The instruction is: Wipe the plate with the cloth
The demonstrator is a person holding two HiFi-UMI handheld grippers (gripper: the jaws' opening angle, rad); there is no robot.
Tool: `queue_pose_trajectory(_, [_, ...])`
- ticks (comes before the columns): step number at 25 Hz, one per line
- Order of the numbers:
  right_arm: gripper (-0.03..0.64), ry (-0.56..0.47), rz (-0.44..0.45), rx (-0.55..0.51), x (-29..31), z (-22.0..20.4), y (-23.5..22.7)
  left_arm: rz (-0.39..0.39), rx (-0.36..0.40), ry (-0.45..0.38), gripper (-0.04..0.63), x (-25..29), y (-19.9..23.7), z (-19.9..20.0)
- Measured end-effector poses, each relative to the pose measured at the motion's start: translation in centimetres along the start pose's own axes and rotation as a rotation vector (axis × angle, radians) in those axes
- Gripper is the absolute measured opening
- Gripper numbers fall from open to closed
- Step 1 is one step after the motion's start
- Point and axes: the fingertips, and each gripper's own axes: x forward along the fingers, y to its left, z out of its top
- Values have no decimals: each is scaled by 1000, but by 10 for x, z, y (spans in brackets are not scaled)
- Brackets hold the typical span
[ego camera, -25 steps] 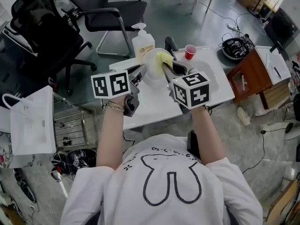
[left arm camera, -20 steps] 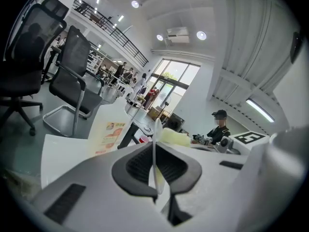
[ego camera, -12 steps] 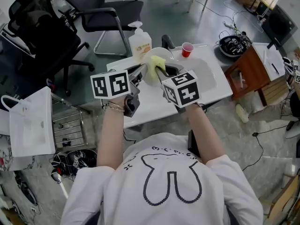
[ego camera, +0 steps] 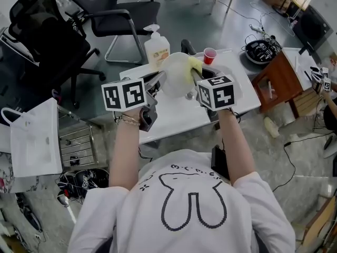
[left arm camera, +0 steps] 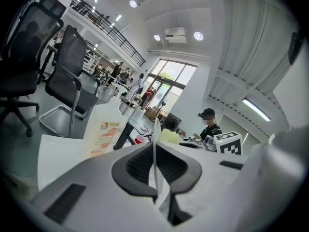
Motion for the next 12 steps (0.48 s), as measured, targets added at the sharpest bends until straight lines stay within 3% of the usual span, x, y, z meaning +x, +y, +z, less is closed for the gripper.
queue_pose_trajectory(5, [51,3,-55,48,-8,-5,-16,19,16,0,20,-4,6,-2])
queue_pose_trajectory(7, [51,-18,-34,72,-15,-1,-10,22,11,-6,18,-6,8,-4])
queue_pose_trajectory(9, [51,-46,35,89,-20,7,10,24,9,-16,18,-7,10,-3])
queue_pose_trajectory(12, [51,-63,210,136,-22,14,54,30,15,-32,18,-8,11,0])
